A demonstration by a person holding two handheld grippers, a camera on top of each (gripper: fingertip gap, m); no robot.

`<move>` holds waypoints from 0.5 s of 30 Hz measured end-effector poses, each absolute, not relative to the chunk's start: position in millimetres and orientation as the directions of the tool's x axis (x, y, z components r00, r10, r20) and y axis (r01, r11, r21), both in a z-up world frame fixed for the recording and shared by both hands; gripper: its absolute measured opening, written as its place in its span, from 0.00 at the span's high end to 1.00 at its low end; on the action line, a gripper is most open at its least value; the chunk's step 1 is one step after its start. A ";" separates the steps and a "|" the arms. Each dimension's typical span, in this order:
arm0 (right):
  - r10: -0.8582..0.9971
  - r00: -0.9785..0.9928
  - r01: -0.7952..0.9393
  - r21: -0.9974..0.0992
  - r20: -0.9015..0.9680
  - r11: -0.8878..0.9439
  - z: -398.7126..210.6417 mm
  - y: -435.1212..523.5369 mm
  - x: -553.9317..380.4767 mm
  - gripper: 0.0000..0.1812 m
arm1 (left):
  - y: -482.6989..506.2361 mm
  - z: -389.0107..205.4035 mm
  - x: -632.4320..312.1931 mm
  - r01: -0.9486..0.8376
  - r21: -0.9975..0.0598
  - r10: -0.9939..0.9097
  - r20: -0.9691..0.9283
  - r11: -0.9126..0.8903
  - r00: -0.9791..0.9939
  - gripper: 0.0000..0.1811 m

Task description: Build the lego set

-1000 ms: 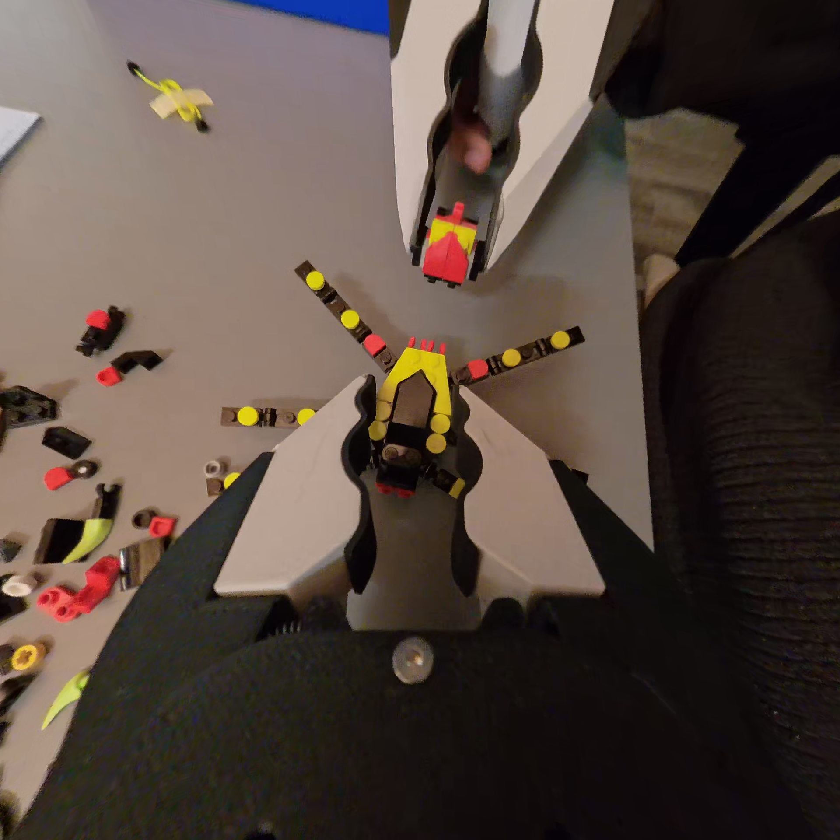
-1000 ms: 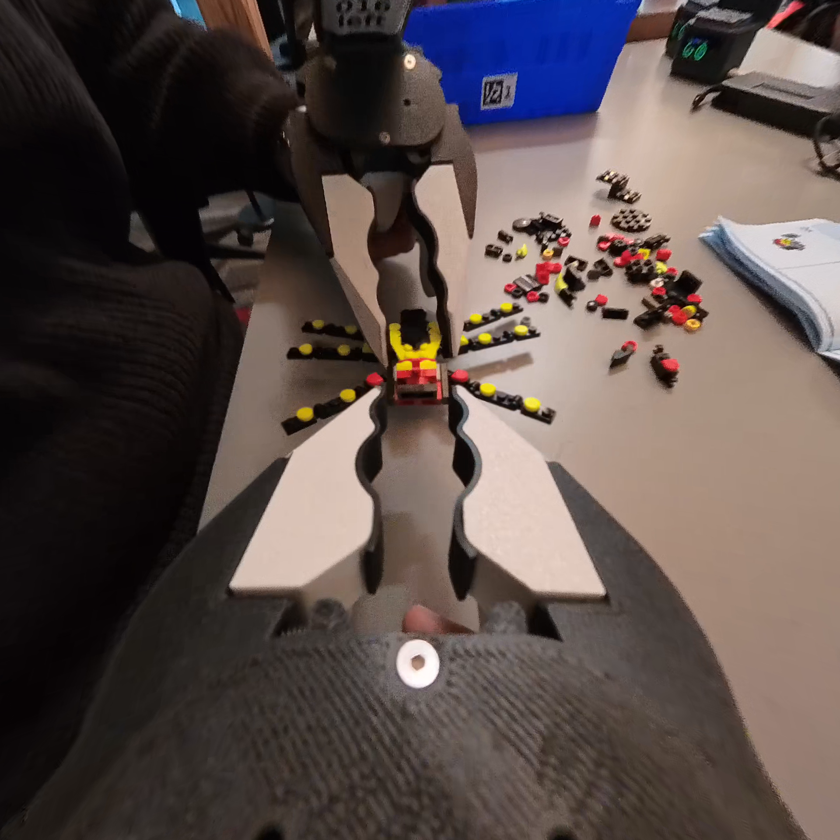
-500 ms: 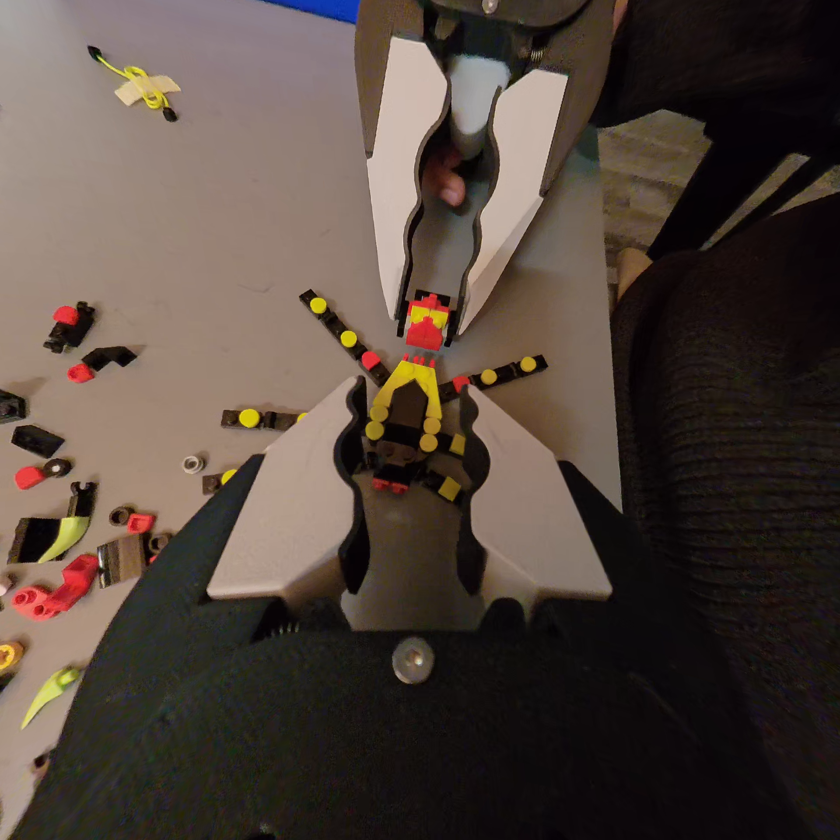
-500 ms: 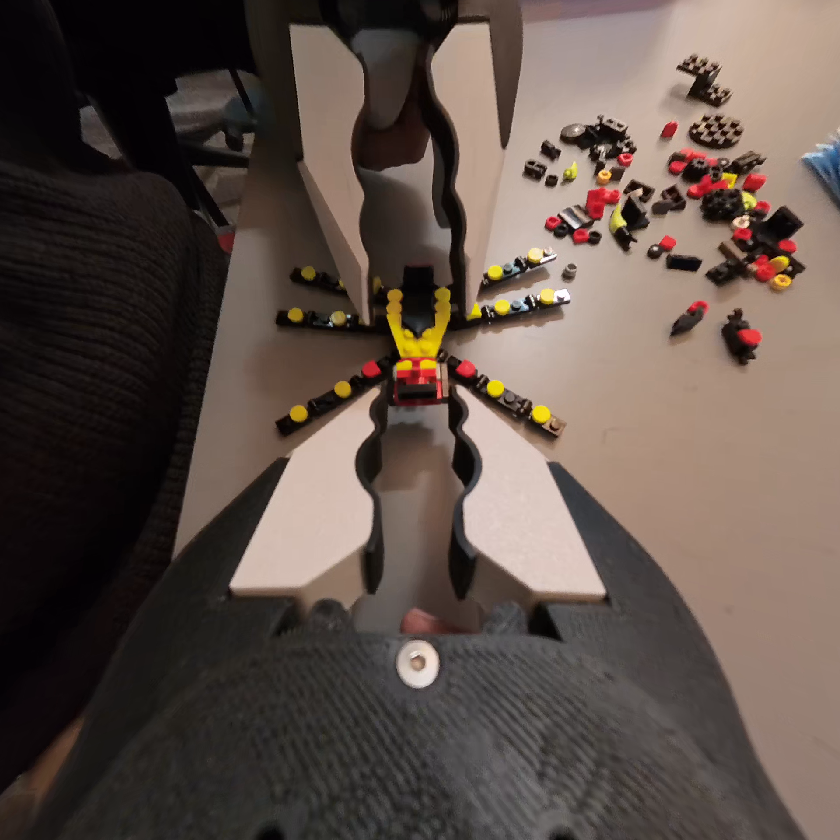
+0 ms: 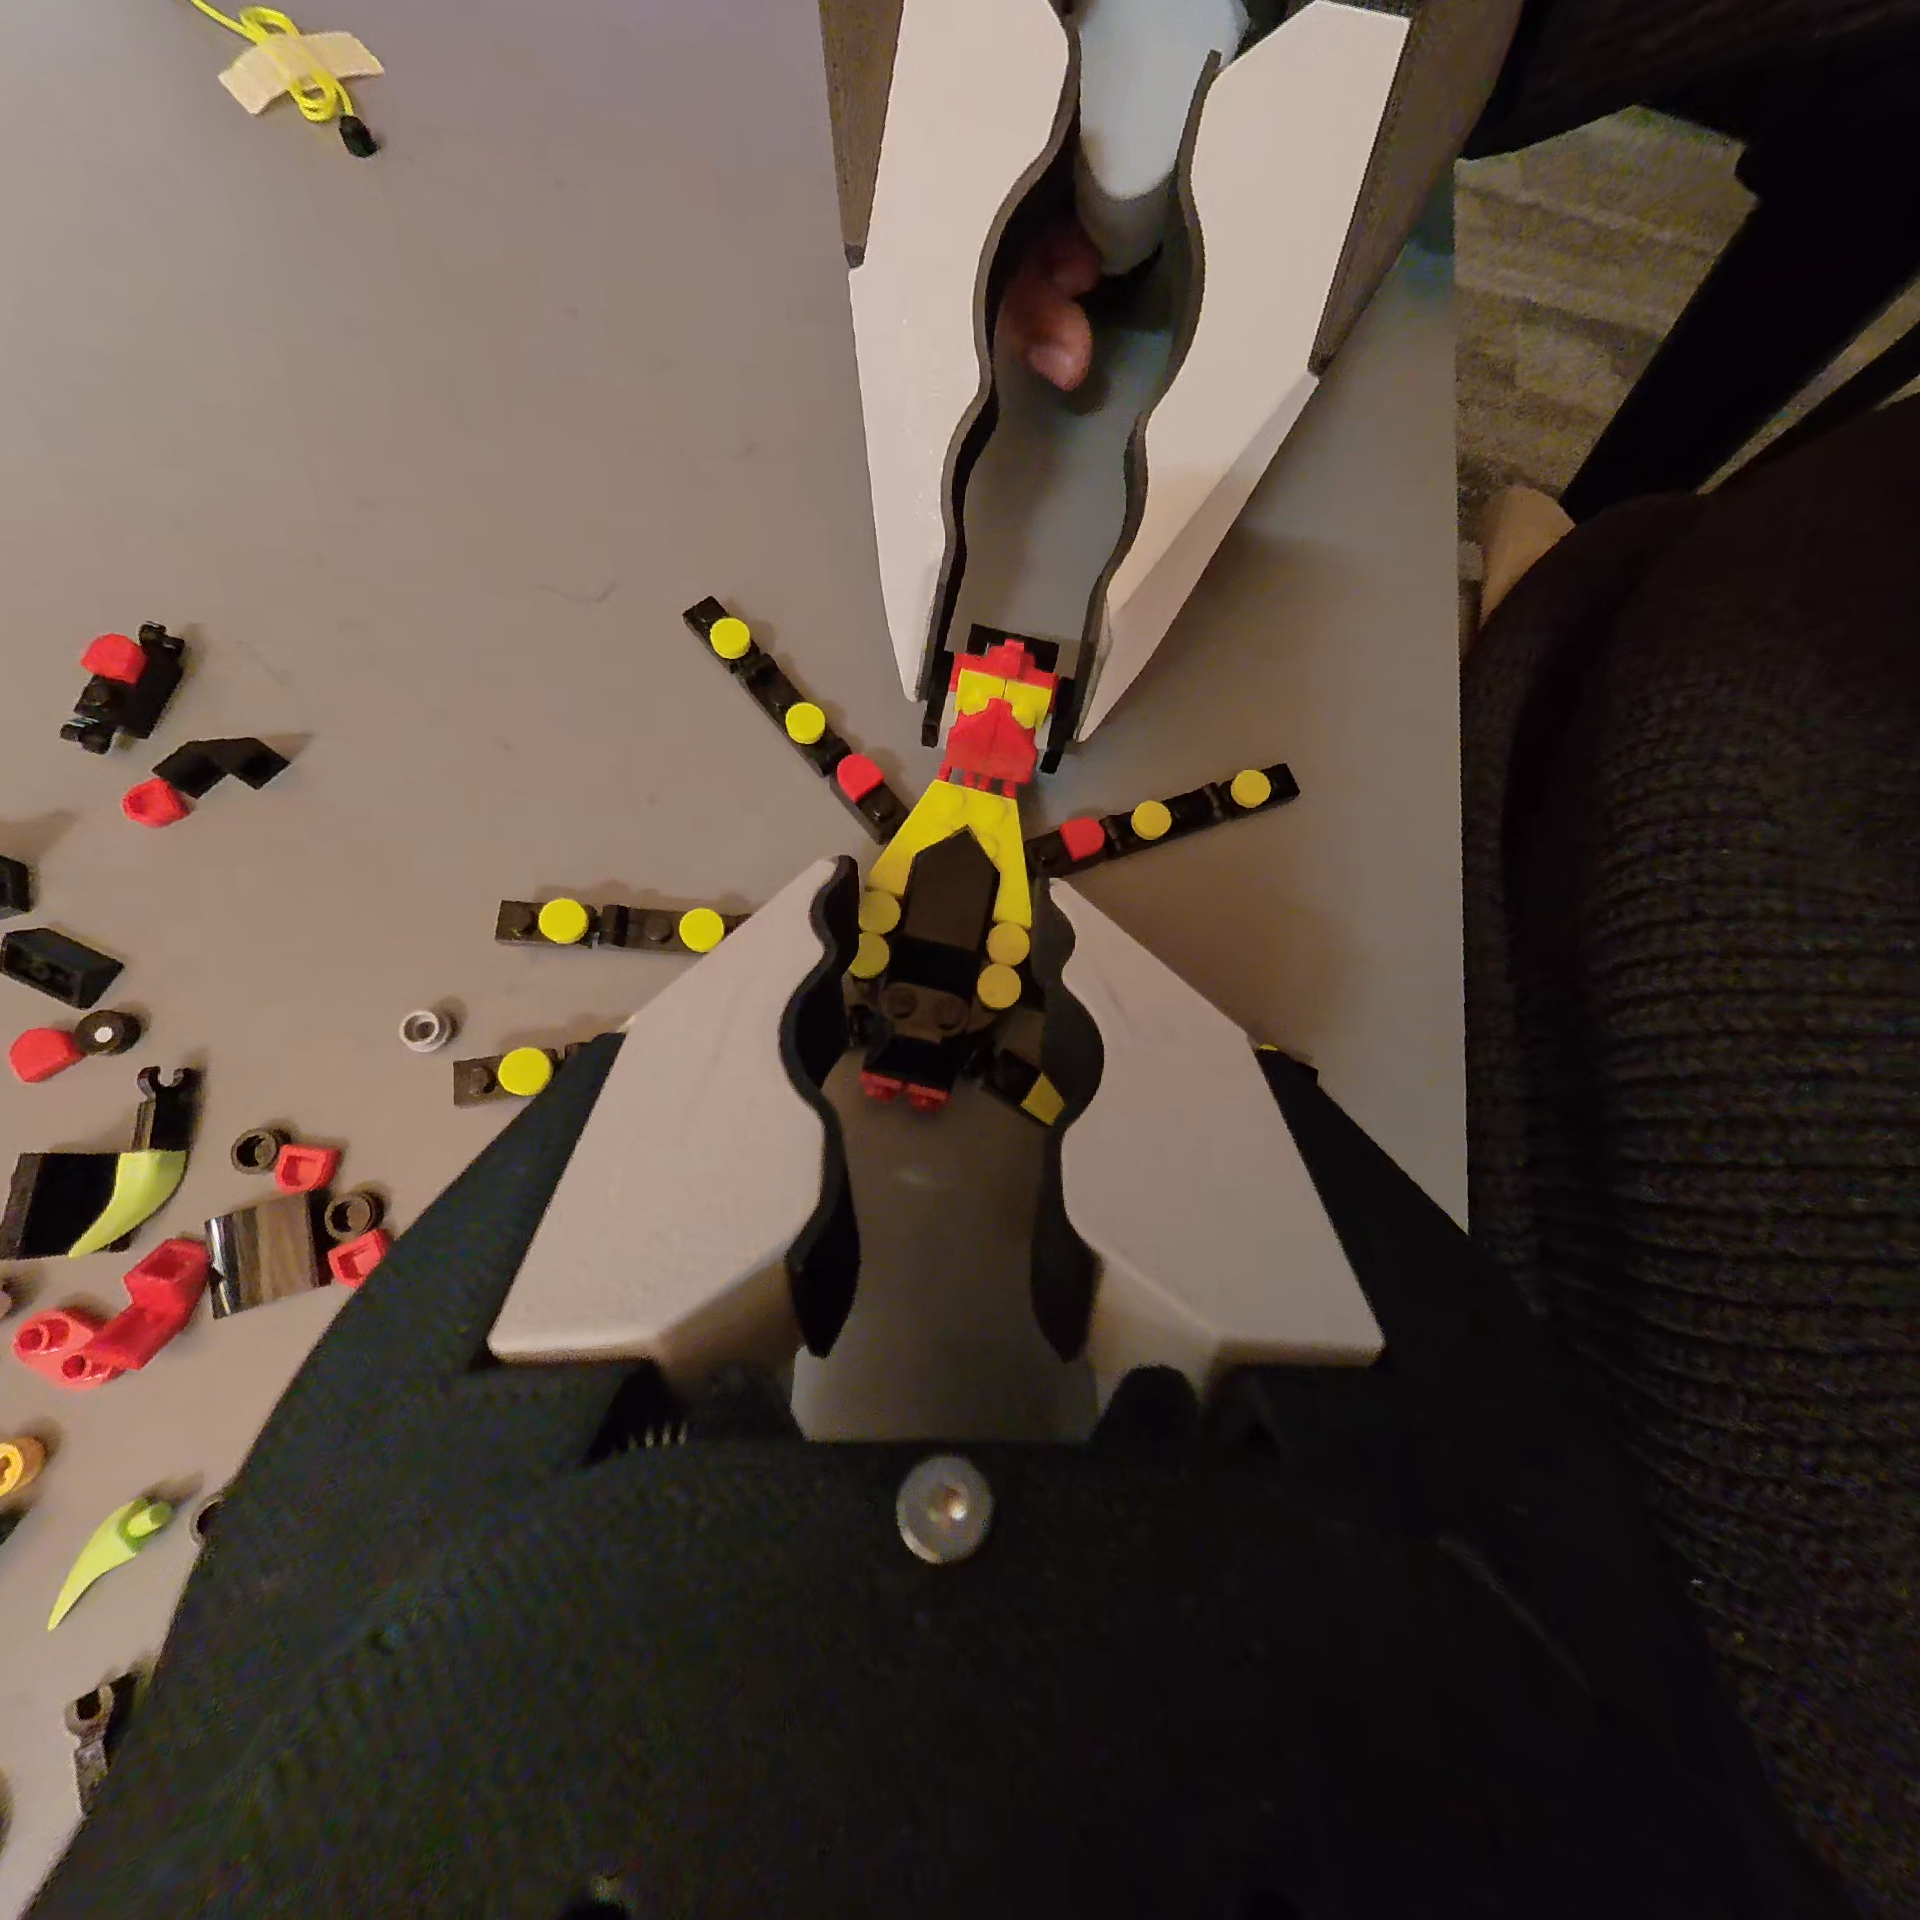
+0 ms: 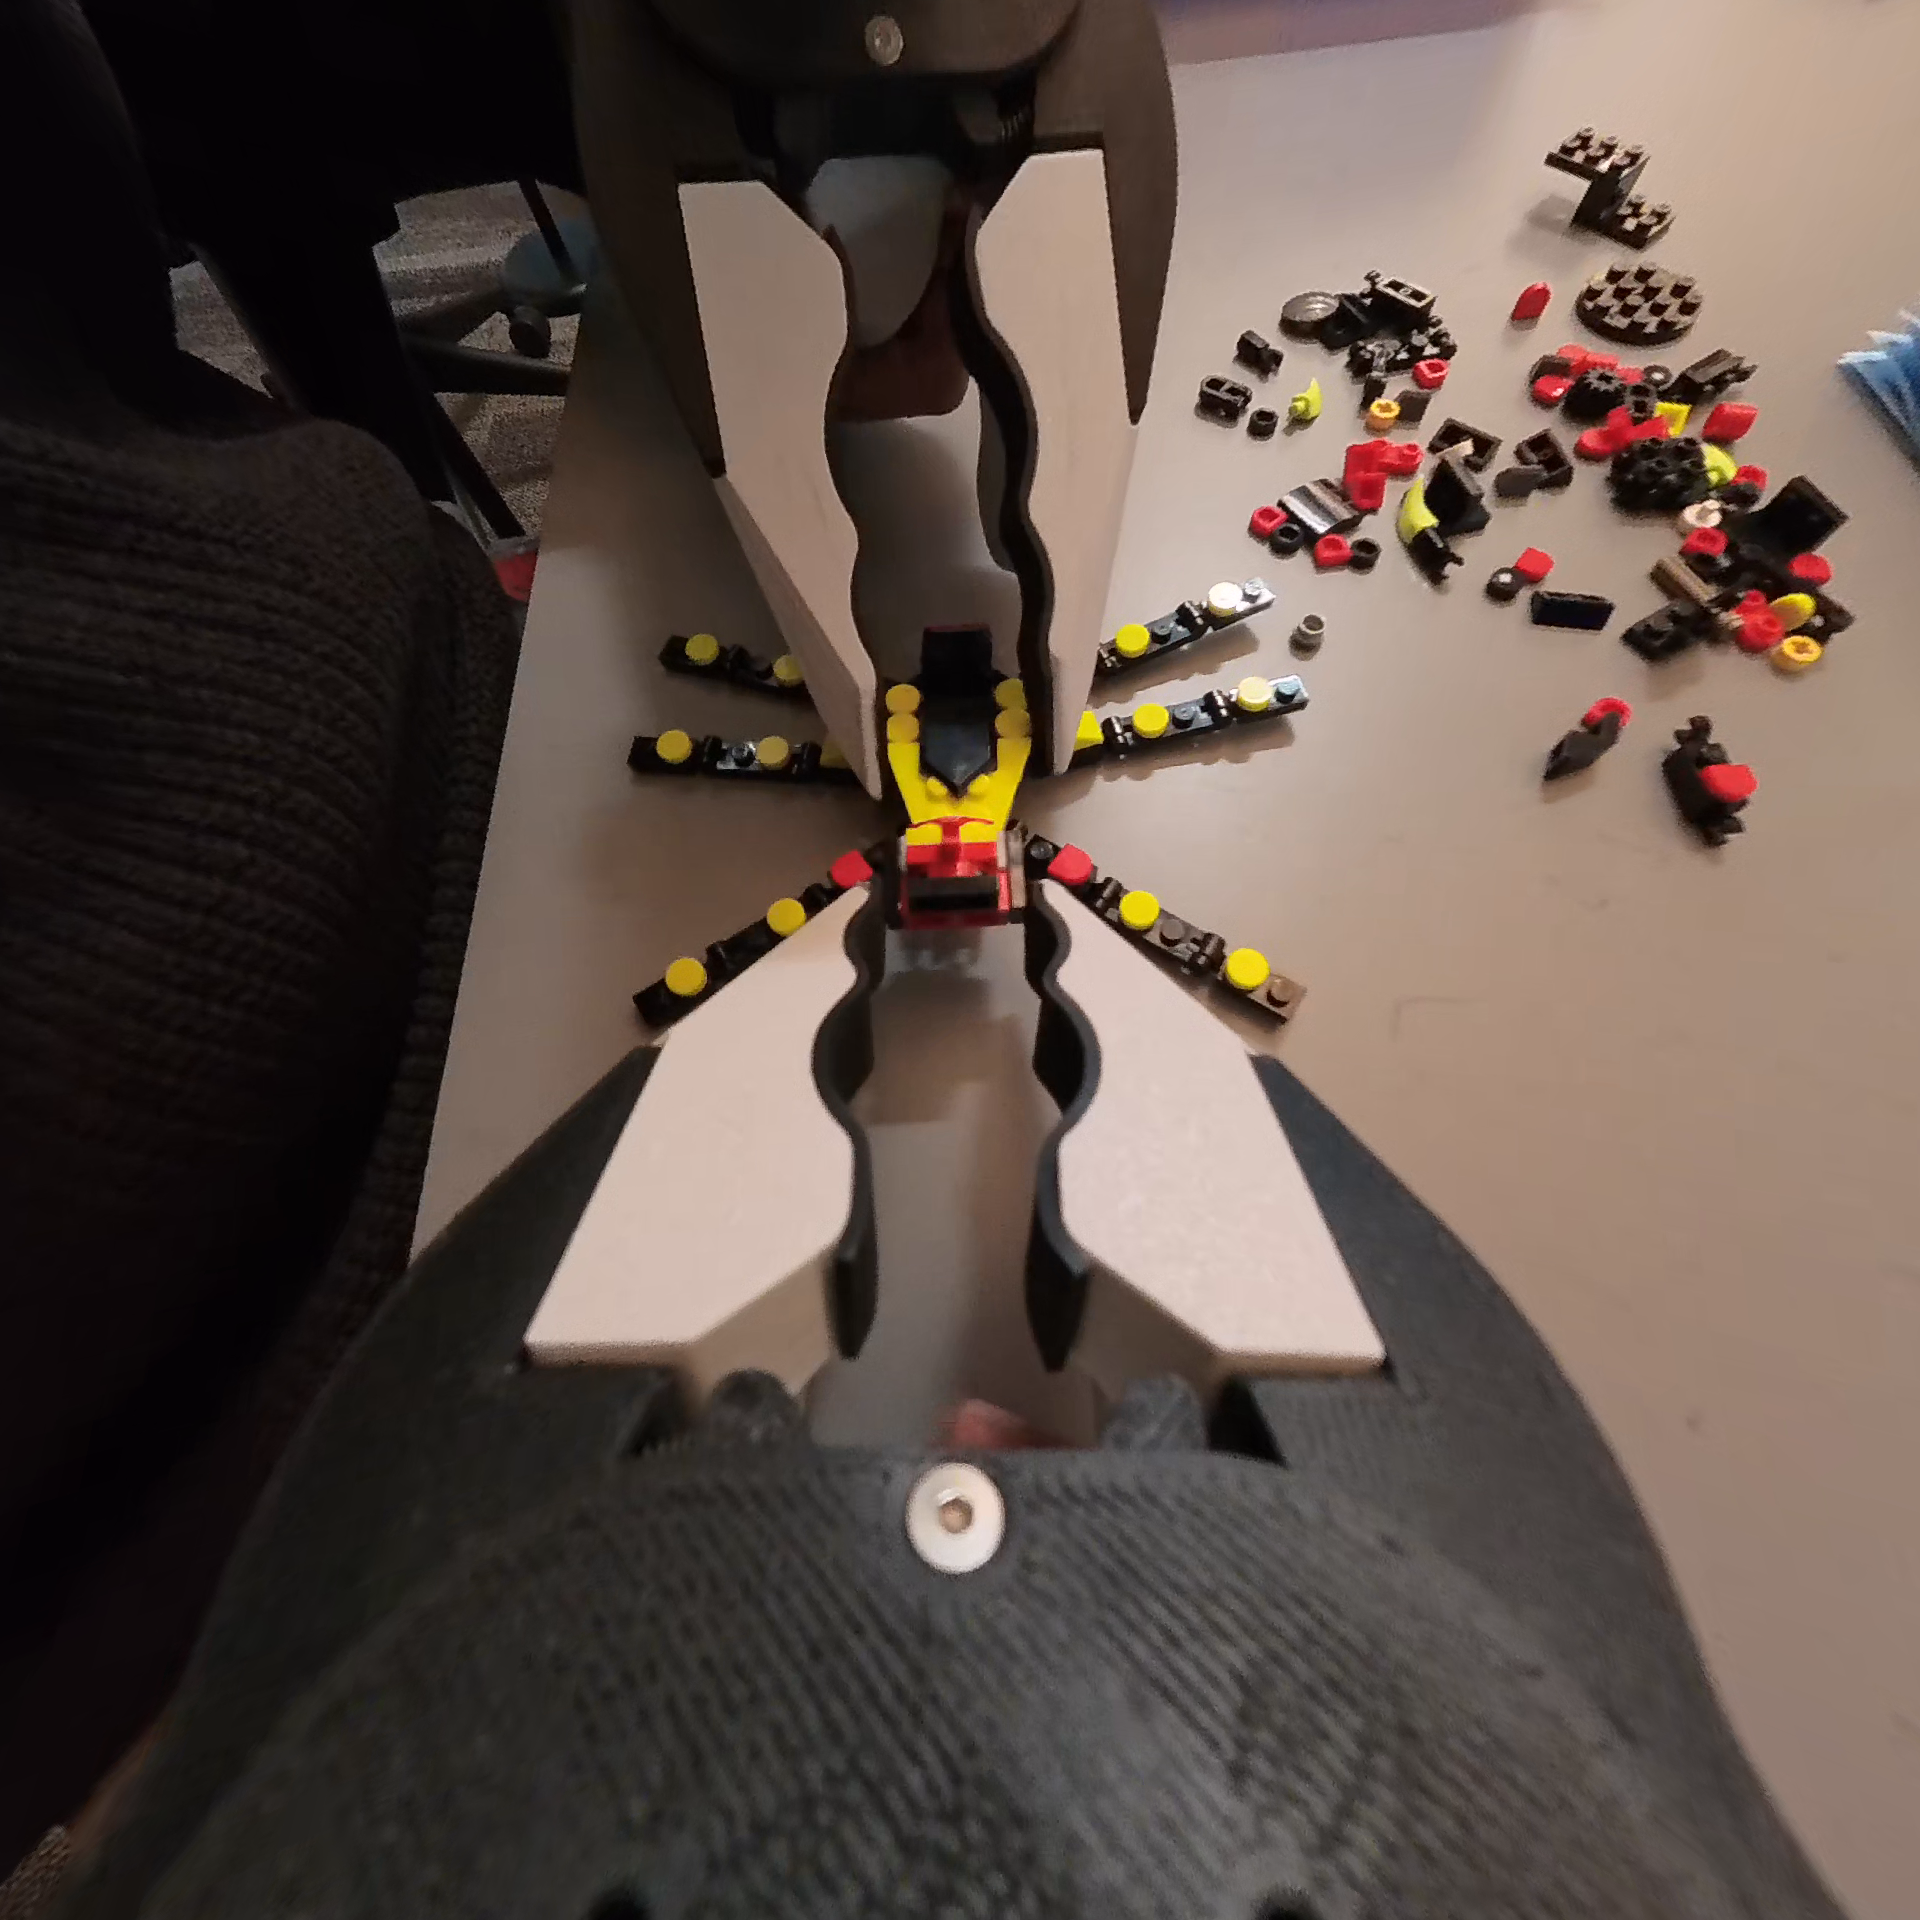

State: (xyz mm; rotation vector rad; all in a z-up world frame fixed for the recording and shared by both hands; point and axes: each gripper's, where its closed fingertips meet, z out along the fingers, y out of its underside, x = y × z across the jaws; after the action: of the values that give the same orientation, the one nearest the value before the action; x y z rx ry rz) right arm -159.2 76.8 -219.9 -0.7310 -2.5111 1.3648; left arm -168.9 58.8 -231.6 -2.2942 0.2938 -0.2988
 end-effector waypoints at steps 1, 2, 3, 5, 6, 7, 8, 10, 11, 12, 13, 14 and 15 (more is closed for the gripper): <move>0.508 -0.859 0.331 -0.828 -0.066 0.452 -219.7 76.7 -159.4 0.86 | 58.7 -231.7 -168.9 -0.116 -0.738 -0.300 0.121 -0.665 0.946 0.83; 0.510 -0.857 0.332 -0.829 -0.066 0.450 -219.5 76.6 -159.7 0.86 | 58.6 -231.8 -169.0 -0.115 -0.736 -0.297 0.121 -0.668 0.947 0.83; 0.513 -0.856 0.333 -0.829 -0.066 0.449 -219.4 76.5 -160.0 0.86 | 58.6 -232.0 -169.0 -0.117 -0.733 -0.295 0.119 -0.670 0.948 0.83; 0.518 -0.853 0.335 -0.826 -0.062 0.453 -220.4 76.7 -160.7 0.86 | 58.7 -232.3 -168.9 -0.121 -0.732 -0.294 0.112 -0.671 0.949 0.83; 0.519 -0.853 0.334 -0.826 -0.059 0.454 -220.6 76.6 -160.7 0.86 | 58.5 -232.3 -168.9 -0.122 -0.732 -0.294 0.111 -0.671 0.949 0.83; 0.520 -0.852 0.332 -0.826 -0.057 0.455 -220.5 76.5 -160.8 0.86 | 58.5 -232.3 -168.9 -0.121 -0.732 -0.294 0.112 -0.670 0.949 0.83; 0.519 -0.853 0.333 -0.826 -0.058 0.454 -220.5 76.5 -160.7 0.86 | 58.5 -232.3 -168.8 -0.118 -0.733 -0.295 0.116 -0.670 0.949 0.83; 0.517 -0.853 0.341 -0.824 -0.068 0.453 -221.2 76.4 -160.7 0.86 | 58.5 -232.1 -168.7 -0.111 -0.735 -0.294 0.124 -0.669 0.948 0.83; 0.516 -0.854 0.344 -0.819 -0.068 0.460 -222.7 76.0 -160.4 0.86 | 58.4 -232.2 -168.3 -0.110 -0.735 -0.295 0.127 -0.669 0.947 0.83; 0.516 -0.855 0.341 -0.816 -0.062 0.467 -223.6 75.7 -160.3 0.86 | 58.1 -232.2 -168.3 -0.110 -0.733 -0.295 0.128 -0.671 0.947 0.83; 0.516 -0.855 0.339 -0.815 -0.058 0.470 -223.8 75.6 -160.3 0.86 | 58.3 -232.1 -168.3 -0.108 -0.733 -0.292 0.129 -0.672 0.948 0.83; 0.517 -0.854 0.339 -0.816 -0.058 0.469 -223.7 75.7 -160.4 0.86 | 58.3 -232.2 -168.2 -0.104 -0.732 -0.289 0.131 -0.674 0.948 0.83; 0.517 -0.854 0.339 -0.816 -0.059 0.468 -223.6 75.7 -160.4 0.86 | 58.4 -232.2 -168.3 -0.102 -0.731 -0.287 0.132 -0.675 0.949 0.83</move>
State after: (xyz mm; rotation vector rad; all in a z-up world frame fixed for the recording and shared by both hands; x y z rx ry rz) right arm -160.4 75.7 -223.6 -0.7443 -2.5180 1.3321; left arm -168.3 58.4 -232.2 -2.3078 0.2725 -0.3021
